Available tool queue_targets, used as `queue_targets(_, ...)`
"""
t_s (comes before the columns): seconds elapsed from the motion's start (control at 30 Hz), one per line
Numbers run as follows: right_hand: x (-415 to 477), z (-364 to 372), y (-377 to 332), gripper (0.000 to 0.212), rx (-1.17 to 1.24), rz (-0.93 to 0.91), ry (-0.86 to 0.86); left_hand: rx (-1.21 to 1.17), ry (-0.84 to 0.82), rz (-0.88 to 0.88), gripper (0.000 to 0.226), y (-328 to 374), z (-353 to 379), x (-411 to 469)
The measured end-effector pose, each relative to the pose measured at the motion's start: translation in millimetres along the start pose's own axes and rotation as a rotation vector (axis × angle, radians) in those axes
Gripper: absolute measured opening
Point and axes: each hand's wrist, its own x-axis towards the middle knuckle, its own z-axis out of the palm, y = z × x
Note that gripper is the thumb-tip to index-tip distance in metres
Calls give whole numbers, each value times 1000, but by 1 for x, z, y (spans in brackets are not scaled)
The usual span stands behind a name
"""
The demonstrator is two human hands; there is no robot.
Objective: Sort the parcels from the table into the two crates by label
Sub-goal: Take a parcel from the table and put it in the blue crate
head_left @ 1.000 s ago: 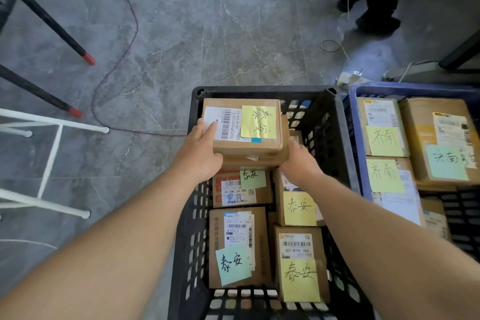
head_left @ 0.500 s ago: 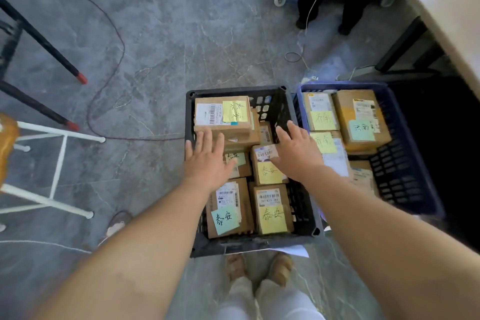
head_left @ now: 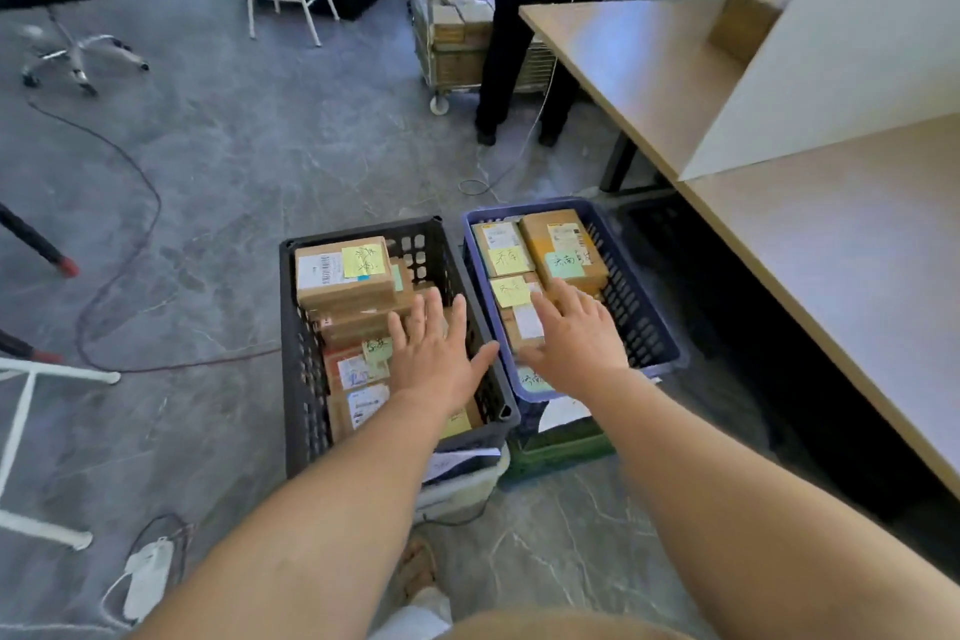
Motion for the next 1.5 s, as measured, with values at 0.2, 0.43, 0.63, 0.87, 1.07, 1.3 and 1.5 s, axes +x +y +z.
queue_targets(0.2, -102, -7, 77, 77, 40, 125, 108, 56, 39, 123, 77, 94, -2, -62)
queue_targets(0.43, -200, -4, 159, 79, 51, 242, 173, 92, 103, 287, 77, 200, -2, -123)
queue_targets(0.63, -277, -4, 227, 79, 76, 395, 216, 128, 140, 440, 76, 285, 6, -160)
queue_targets(0.87, -344, 5, 298, 74, 122, 623, 270, 196, 116, 675, 75, 376, 19, -185)
queue_targets(1.07, -391, 26, 355, 75, 151, 831, 269, 257, 51, 849, 76, 457, 46, -192)
queue_targets(1.3, -439, 38, 445, 74, 137, 1028, 226, 259, -5, 1046, 77, 578, 75, -210)
queue_targets(1.5, -429, 34, 542, 76, 133, 1074, 212, 288, -22, 1139, 76, 682, 85, -184)
